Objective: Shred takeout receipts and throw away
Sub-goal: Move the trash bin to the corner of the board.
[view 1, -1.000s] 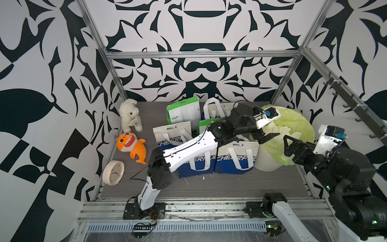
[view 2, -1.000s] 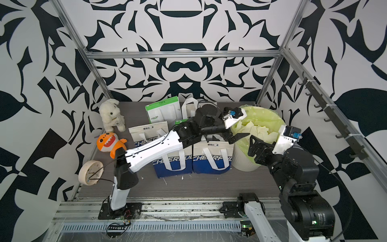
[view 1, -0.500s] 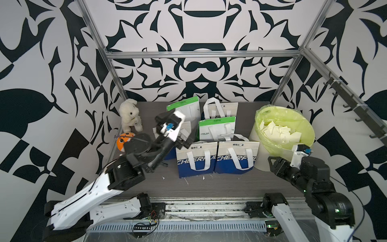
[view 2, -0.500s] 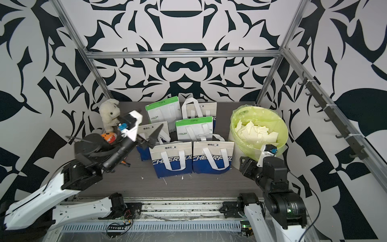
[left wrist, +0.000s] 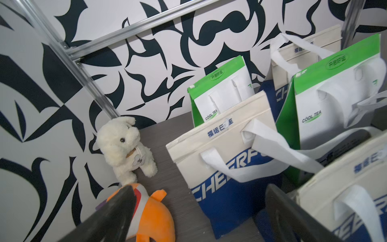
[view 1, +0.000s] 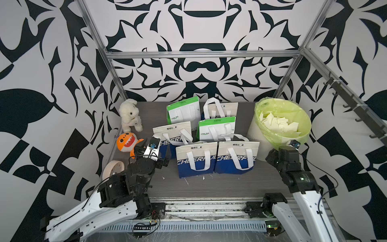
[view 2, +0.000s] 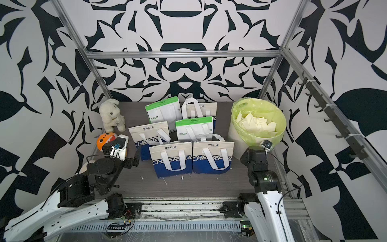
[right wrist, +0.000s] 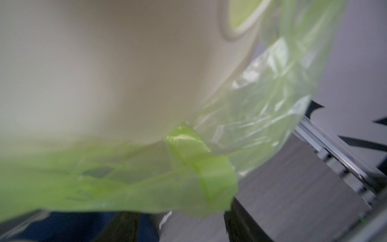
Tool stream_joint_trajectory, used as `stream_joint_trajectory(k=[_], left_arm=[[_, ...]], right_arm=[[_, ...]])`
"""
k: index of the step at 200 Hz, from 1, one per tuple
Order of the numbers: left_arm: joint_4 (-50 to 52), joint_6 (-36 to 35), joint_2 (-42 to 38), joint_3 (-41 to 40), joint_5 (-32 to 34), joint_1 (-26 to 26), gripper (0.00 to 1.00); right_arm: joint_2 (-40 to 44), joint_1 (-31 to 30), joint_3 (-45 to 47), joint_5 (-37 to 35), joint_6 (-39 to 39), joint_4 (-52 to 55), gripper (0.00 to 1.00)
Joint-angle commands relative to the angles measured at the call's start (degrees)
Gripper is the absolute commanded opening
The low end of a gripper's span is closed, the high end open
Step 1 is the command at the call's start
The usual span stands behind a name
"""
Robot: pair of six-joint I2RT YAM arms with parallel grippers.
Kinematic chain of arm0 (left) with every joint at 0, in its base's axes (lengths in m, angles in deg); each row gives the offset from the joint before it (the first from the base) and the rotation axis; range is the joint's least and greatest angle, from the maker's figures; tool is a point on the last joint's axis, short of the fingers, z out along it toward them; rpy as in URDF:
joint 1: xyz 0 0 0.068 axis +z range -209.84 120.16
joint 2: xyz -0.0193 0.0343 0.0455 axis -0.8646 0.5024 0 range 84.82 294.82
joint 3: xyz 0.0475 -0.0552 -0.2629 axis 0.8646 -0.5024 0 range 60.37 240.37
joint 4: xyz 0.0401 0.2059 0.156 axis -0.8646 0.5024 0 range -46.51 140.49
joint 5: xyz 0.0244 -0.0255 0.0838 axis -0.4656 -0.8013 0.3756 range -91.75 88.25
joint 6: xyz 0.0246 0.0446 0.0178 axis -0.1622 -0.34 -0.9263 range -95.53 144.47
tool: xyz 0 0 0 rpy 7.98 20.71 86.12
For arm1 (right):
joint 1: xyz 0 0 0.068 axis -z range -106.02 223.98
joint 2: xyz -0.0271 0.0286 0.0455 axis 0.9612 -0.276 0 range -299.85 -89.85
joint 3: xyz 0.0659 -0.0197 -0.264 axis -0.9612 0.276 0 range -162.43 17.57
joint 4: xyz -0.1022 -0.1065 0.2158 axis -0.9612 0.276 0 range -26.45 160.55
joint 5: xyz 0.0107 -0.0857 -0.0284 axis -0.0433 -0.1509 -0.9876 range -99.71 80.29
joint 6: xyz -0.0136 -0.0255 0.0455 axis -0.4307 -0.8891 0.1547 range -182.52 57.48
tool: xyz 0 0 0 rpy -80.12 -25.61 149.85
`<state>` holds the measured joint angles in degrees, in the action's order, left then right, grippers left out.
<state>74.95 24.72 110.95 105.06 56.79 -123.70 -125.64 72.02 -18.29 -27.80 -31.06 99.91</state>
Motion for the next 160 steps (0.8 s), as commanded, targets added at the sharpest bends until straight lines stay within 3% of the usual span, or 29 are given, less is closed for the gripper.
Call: stream_joint_trajectory(k=[1,30,60,76,96,111,128,160], left_arm=[[2.1,4.9,-4.7,-2.3,2.7,0.3,0.99],[6.3,4.5,-5.1,-4.2,-1.2,0.4,1.00],[9.1,2.4,5.9,-1.6,-8.7,3.0,1.00],[7.6,1.9,11.9,0.2,-15.5,10.9,1.00],[2.9,3.9,16.2,3.0,-35.6,29.9,0.99],[-2.2,7.2,18.2,4.0,-44.8,42.0,1.00],[-8.7,8.9,18.1,4.1,-45.7,48.8,1.00],[-24.2,7.1,12.4,-2.8,-42.9,52.7,0.99]], right_arm=[[-5.7,-0.1,3.3,-2.1,-6.6,-23.5,0.63],[-19.9,-0.1,0.4,2.6,-13.7,-32.6,0.73],[-29.9,-0.1,-2.3,6.2,-21.0,-41.3,0.80],[-32.6,0.0,-3.6,6.2,-24.2,-42.7,0.83],[-32.6,0.0,-2.7,4.0,-24.0,-44.1,0.87],[-30.4,0.0,1.7,2.4,-23.5,-47.9,0.89],[-27.5,-0.1,7.3,0.1,-23.2,-51.6,0.90],[-27.0,-0.1,12.2,-2.2,-20.5,-54.0,0.91]])
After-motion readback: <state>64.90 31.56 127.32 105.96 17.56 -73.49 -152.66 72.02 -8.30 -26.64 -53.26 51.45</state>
